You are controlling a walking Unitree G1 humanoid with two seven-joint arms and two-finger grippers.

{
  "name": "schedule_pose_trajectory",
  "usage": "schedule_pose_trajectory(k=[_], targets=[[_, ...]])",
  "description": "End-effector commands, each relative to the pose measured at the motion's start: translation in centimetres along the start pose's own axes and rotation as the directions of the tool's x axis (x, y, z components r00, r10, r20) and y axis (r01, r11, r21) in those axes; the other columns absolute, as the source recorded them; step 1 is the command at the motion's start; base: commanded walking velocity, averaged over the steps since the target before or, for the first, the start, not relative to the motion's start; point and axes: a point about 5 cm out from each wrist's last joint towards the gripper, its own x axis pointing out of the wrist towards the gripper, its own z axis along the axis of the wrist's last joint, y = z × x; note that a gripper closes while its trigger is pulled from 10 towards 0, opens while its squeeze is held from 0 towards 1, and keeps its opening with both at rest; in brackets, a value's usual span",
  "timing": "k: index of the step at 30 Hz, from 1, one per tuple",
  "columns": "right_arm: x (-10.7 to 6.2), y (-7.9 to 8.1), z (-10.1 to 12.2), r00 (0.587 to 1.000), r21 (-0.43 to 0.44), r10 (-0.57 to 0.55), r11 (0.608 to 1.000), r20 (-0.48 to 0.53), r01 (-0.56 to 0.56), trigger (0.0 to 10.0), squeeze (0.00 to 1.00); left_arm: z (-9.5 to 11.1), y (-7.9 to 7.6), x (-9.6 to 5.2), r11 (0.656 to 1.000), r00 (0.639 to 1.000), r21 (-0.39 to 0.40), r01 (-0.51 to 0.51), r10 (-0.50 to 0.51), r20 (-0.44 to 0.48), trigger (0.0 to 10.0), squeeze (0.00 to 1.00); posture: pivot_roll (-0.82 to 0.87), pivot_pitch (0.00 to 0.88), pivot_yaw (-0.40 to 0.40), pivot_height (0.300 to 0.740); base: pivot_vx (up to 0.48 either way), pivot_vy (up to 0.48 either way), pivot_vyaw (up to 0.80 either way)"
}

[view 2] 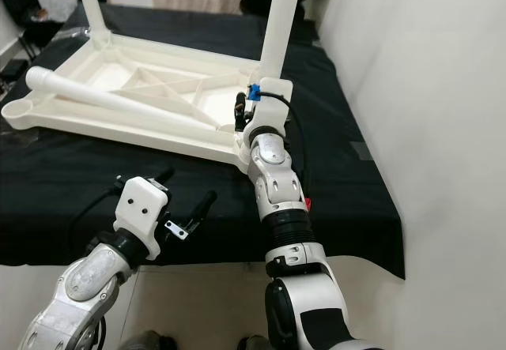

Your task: Building children table

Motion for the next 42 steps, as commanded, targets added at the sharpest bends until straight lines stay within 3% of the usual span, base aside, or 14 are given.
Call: schedule_pose_trajectory(k=[1, 5, 8, 10, 14, 20, 21, 23, 24, 26, 30, 36, 39, 42], targets=[[0.2, 0.3, 0.4, 0.987, 0.072, 0.159, 0.985, -0.007, -0.158, 10.0, 0.0, -0.2, -0.2, 0.1, 1.0, 1.0, -0.006, 0.008, -0.008, -0.006, 10.0, 0.0, 0.06, 0.091, -0.083, 0.74, 0.0, 0.0, 0.0], [-0.4, 0.8, 1.1, 0.895, 0.182, 0.444, 0.878, 0.036, -0.443, 10.0, 0.0, -0.2, -0.2, 0.1, 1.0, 1.0, -0.004, 0.008, -0.008, -0.006, 10.0, 0.0, 0.06, 0.089, -0.083, 0.74, 0.0, 0.0, 0.0], [-1.3, 0.8, 1.7, 0.712, 0.177, 0.696, 0.692, 0.095, -0.7, 10.0, 0.0, -0.3, -0.3, 0.0, 1.0, 1.0, -0.006, 0.008, -0.008, -0.006, 10.0, 0.0, 0.06, 0.083, -0.081, 0.74, 0.0, 0.0, 0.0], [-1.3, 0.8, 1.7, 0.712, 0.177, 0.696, 0.692, 0.095, -0.7, 10.0, 0.0, -0.3, -0.3, 0.0, 1.0, 1.0, -0.006, 0.008, -0.008, -0.006, 10.0, 0.0, 0.06, 0.083, -0.081, 0.74, 0.0, 0.0, 0.0], [-1.8, 1.7, 2.5, 0.541, 0.165, 0.83, 0.519, 0.134, -0.838, 10.0, 0.0, -0.3, -0.7, 0.1, 1.0, 1.0, -0.014, 0.016, -0.016, -0.004, 10.0, 0.0, 0.06, 0.081, -0.081, 0.74, 0.0, 0.0, 0.0], [-2.0, 3.0, 2.6, 0.371, 0.1, 0.921, 0.361, 0.119, -0.927, 10.0, 0.0, -0.2, -0.8, 0.1, 1.0, 1.0, -0.015, 0.024, -0.024, -0.002, 10.0, 0.0, 0.07, 0.079, -0.084, 0.74, 0.0, 0.0, 0.0], [-1.9, 3.4, 2.6, 0.349, 0.093, 0.93, 0.34, 0.113, -0.936, 3.1, 0.0, -0.2, -0.8, 0.1, 1.0, 1.0, -0.016, 0.022, -0.022, -0.002, 10.0, 0.0, 0.07, 0.078, -0.084, 0.74, 0.0, 0.0, 0.0], [-1.9, 3.7, 2.6, 0.341, 0.092, 0.933, 0.332, 0.112, -0.939, 3.1, 0.0, -0.2, -0.8, 0.1, 1.0, 1.0, -0.016, 0.021, -0.021, -0.002, 10.0, 0.0, 0.07, 0.078, -0.084, 0.74, 0.0, 0.0, 0.0], [-1.8, 3.9, 2.7, 0.328, 0.092, 0.938, 0.318, 0.116, -0.943, 0.0, 0.0, -0.2, -0.8, 0.1, 1.0, 1.0, -0.017, 0.021, -0.021, -0.002, 10.0, 0.0, 0.07, 0.076, -0.089, 0.74, 0.0, 0.0, 0.0], [-1.7, 4.0, 2.8, 0.324, 0.092, 0.939, 0.314, 0.117, -0.945, 0.0, 0.0, -0.2, -0.8, 0.1, 1.0, 1.0, -0.017, 0.021, -0.021, -0.002, 10.0, 0.0, 0.07, 0.076, -0.089, 0.74, 0.0, 0.0, 0.0], [-0.8, 4.1, 1.9, 0.464, 0.066, 0.884, 0.46, 0.064, -0.885, 0.0, 0.0, -0.2, -0.8, 0.1, 1.0, 1.0, -0.015, 0.019, -0.019, -0.002, 10.0, 0.0, 0.07, 0.075, -0.091, 0.74, 0.0, 0.0, 0.0], [1.5, 1.7, 0.0, 0.86, 0.018, 0.507, 0.862, -0.064, -0.507, 0.0, 0.0, -0.1, -0.8, 0.1, 1.0, 1.0, -0.015, 0.016, -0.016, 0.0, 10.0, 0.0, 0.06, 0.082, -0.088, 0.74, 0.0, 0.0, 0.0], [1.7, 1.1, -0.3, 0.907, -0.002, 0.411, 0.911, -0.09, -0.413, 0.0, 0.0, -0.1, -0.7, 0.1, 1.0, 1.0, -0.015, 0.016, -0.016, 0.0, 10.0, 0.0, 0.06, 0.082, -0.088, 0.74, 0.0, 0.0, 0.0], [1.6, -1.9, -1.4, 0.986, -0.037, 0.066, 0.997, -0.155, -0.073, 0.0, 0.0, -0.2, -0.8, 0.2, 1.0, 1.0, -0.015, 0.018, -0.018, 0.0, 10.0, 0.0, 0.06, 0.083, -0.083, 0.74, 0.0, 0.0, 0.0]])
